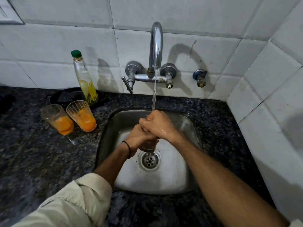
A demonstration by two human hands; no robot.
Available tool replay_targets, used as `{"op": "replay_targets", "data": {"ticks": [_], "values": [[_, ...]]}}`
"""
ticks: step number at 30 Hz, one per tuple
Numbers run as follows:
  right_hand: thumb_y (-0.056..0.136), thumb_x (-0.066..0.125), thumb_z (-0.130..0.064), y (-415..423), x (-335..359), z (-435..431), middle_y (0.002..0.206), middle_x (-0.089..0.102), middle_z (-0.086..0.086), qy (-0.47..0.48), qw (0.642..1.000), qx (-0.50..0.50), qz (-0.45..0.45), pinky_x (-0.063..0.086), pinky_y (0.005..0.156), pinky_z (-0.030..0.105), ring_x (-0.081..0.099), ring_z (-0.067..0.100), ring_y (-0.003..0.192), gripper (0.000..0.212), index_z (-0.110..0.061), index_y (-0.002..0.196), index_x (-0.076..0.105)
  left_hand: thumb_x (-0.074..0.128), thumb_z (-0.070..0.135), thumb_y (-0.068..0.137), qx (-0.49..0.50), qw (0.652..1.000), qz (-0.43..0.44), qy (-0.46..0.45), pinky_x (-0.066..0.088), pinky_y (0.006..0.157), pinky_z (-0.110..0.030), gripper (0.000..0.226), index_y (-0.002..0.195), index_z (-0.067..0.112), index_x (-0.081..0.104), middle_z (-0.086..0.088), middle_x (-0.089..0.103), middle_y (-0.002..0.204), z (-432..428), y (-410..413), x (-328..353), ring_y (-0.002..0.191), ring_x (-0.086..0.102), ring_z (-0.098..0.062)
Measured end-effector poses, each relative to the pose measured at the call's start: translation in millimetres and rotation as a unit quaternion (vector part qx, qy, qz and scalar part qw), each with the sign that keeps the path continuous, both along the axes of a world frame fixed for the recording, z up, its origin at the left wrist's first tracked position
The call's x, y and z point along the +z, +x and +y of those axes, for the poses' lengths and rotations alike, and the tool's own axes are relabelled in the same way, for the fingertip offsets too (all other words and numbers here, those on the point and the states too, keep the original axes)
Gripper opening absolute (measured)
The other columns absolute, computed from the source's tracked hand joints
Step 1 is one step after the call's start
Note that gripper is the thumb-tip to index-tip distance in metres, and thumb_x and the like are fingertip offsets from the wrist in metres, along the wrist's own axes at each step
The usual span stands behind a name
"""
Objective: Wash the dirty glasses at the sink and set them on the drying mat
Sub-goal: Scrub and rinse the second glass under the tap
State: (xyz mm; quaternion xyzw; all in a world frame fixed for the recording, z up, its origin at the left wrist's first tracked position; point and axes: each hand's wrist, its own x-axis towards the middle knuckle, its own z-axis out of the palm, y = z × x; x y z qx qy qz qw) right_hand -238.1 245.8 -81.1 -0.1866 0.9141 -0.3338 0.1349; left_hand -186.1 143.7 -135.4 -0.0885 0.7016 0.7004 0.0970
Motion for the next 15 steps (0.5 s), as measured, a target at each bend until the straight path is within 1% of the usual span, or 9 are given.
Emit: {"op": "replay_targets", "data": {"ticks": [2, 4, 7, 8, 10, 11, 13, 14, 15], "values": [[0.097, 0.051, -0.035, 6, -4, -13, 0.064, 0.058, 0.0, -0.022, 0.992, -0.118, -0.03, 0.036, 0.053, 0.026, 0.054, 0.015, 0.06, 0.034, -0.014, 0.074, 0.065, 0.07, 0.007, 0.08, 0.096, 0.987, 0.025, -0.13, 0.051, 0.055, -0.031, 0.019, 0.096, 0.009, 0.063, 0.003, 0.066, 0.067, 10, -8, -7, 0.062, 0.063, -0.012], [0.101, 0.044, -0.033, 15, -10, -25, 0.081, 0.061, 0.001, -0.042, 0.984, -0.15, -0.081, 0.042, 0.063, 0.029, 0.058, 0.018, 0.075, 0.031, -0.013, 0.091, 0.066, 0.067, 0.011, 0.083, 0.142, 0.956, 0.078, -0.243, 0.051, 0.064, -0.03, 0.019, 0.092, 0.026, 0.058, 0.01, 0.063, 0.076, 11, -14, -15, 0.073, 0.062, -0.011], [0.096, 0.047, -0.014, 34, -25, -19, 0.097, 0.066, 0.005, -0.077, 0.99, -0.064, -0.103, 0.049, 0.075, 0.034, 0.063, 0.024, 0.091, 0.017, -0.015, 0.095, 0.065, 0.064, 0.008, 0.086, 0.101, 0.941, 0.134, -0.293, 0.048, 0.069, -0.021, 0.02, 0.083, 0.027, 0.057, 0.01, 0.063, 0.079, -12, -19, -22, 0.079, 0.062, -0.013], [0.093, 0.05, -0.007, 39, -28, -7, 0.103, 0.068, 0.003, -0.078, 0.994, -0.018, -0.075, 0.05, 0.08, 0.034, 0.063, 0.022, 0.095, 0.02, -0.016, 0.1, 0.066, 0.069, 0.01, 0.081, 0.067, 0.943, 0.143, -0.294, 0.049, 0.069, -0.019, 0.017, 0.088, 0.023, 0.061, 0.007, 0.067, 0.083, -22, -19, -23, 0.081, 0.064, -0.011], [0.085, 0.052, 0.004, 32, -33, 23, 0.118, 0.067, 0.001, -0.023, 0.989, 0.138, 0.038, 0.051, 0.091, 0.034, 0.061, 0.019, 0.105, 0.04, -0.019, 0.115, 0.067, 0.082, 0.013, 0.064, -0.014, 0.951, 0.124, -0.284, 0.054, 0.078, -0.024, 0.041, 0.099, 0.023, 0.064, 0.006, 0.071, 0.093, -36, -19, -21, 0.088, 0.067, -0.007], [0.083, 0.054, 0.006, 21, -33, 36, 0.124, 0.065, 0.001, 0.054, 0.965, 0.232, 0.107, 0.048, 0.097, 0.036, 0.06, 0.019, 0.111, 0.048, -0.02, 0.121, 0.065, 0.086, 0.012, 0.057, -0.046, 0.952, 0.104, -0.285, 0.055, 0.08, -0.029, 0.05, 0.101, 0.022, 0.065, 0.006, 0.071, 0.095, -39, -19, -20, 0.089, 0.067, -0.009], [0.082, 0.059, 0.002, 0, -23, 45, 0.133, 0.06, 0.0, 0.211, 0.877, 0.377, 0.21, 0.033, 0.114, 0.043, 0.052, 0.02, 0.124, 0.051, -0.022, 0.127, 0.061, 0.088, 0.012, 0.051, -0.09, 0.947, 0.097, -0.292, 0.056, 0.083, -0.032, 0.061, 0.107, 0.021, 0.066, 0.006, 0.071, 0.101, -36, -19, -21, 0.093, 0.068, -0.011], [0.083, 0.06, -0.001, -7, -20, 41, 0.134, 0.059, 0.001, 0.256, 0.844, 0.414, 0.227, 0.024, 0.119, 0.043, 0.049, 0.02, 0.128, 0.047, -0.02, 0.126, 0.06, 0.087, 0.012, 0.051, -0.098, 0.949, 0.101, -0.282, 0.056, 0.086, -0.029, 0.068, 0.114, 0.022, 0.065, 0.006, 0.071, 0.107, -33, -19, -21, 0.097, 0.068, -0.009], [0.084, 0.059, -0.004, -10, -16, 35, 0.133, 0.059, 0.002, 0.282, 0.828, 0.424, 0.233, 0.02, 0.12, 0.043, 0.048, 0.02, 0.129, 0.04, -0.019, 0.122, 0.06, 0.086, 0.01, 0.051, -0.095, 0.955, 0.1, -0.262, 0.056, 0.087, -0.027, 0.074, 0.119, 0.024, 0.064, 0.007, 0.07, 0.111, -30, -19, -20, 0.1, 0.067, -0.007]]}}
